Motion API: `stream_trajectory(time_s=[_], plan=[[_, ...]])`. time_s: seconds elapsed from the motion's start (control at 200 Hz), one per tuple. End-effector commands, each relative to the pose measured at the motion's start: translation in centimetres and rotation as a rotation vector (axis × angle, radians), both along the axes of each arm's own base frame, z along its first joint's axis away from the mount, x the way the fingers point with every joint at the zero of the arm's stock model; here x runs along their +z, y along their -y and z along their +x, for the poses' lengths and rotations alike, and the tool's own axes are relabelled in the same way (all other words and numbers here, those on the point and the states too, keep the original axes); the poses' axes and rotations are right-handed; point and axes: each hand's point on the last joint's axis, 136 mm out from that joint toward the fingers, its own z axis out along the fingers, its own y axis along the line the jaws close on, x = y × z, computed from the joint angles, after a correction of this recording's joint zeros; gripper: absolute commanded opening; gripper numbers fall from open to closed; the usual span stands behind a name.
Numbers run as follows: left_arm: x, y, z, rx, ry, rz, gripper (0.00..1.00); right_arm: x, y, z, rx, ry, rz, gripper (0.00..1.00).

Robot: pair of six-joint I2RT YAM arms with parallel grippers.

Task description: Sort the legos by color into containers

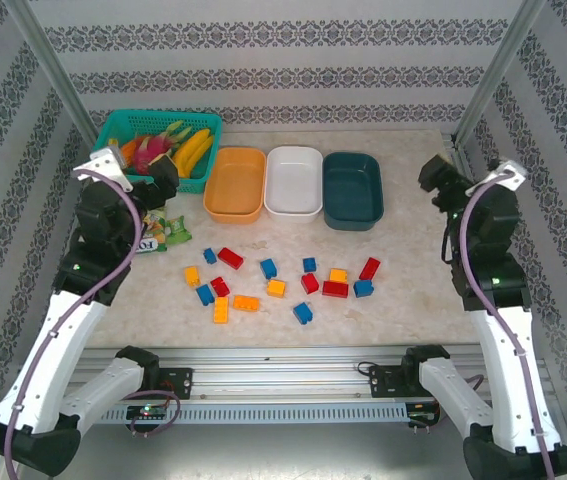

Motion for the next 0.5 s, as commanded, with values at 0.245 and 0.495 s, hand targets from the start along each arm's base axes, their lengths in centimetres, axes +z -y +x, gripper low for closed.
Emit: stream_trajectory(time_s=[0.245, 0.495], plan=[[-7.9, 5.7, -3.4, -0.289, -0.413, -0.162, 1.00, -11.9, -3.8, -5.9, 0.115, -0.659, 0.042, 0.79], [-12.0, 14.1, -5.8, -0.581, -0.505, -0.208, 1.00, -19.6, -7.8, -5.4, 0.218, -0.893, 0.129, 0.75]])
